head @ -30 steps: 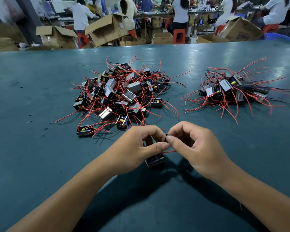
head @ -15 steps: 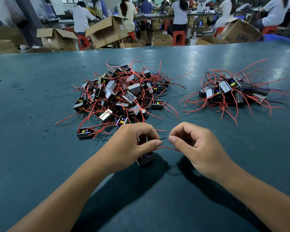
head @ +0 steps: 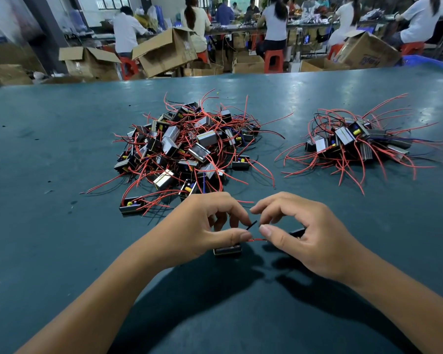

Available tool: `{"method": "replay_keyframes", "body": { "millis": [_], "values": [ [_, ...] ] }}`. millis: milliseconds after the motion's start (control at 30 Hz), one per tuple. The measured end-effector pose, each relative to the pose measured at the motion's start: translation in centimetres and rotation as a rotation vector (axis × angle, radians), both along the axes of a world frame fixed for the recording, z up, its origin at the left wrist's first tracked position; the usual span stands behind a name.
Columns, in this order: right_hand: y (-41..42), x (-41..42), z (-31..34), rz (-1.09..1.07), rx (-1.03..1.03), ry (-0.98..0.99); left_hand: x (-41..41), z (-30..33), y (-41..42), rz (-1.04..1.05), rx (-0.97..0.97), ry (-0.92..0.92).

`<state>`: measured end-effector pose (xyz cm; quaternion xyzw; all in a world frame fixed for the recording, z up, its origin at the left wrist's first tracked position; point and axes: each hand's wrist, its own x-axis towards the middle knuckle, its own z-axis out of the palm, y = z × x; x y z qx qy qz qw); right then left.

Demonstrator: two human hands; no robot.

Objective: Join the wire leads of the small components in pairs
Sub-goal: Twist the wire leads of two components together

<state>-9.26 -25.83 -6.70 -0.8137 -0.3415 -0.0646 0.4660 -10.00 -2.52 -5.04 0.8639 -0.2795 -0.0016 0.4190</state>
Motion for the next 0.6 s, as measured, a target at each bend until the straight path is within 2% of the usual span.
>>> {"method": "replay_keyframes", "body": {
  "millis": [167, 367, 600],
  "values": [
    [-0.35, 0.01, 0.27, 0.004, 0.043, -0.017, 0.24, 0.31, 0.67, -0.039, -0.041, 0.0],
    [-0.29, 0.18, 0.23, 0.063, -0.112, -0.195, 0.47, 0.01, 0.48, -0.129, 0.035, 0.002],
    [-0.34, 0.41, 0.28, 0.06, -0.168, -0.211, 0.5, 0.21, 0.58, -0.121, 0.096, -0.019]
  ]
}}
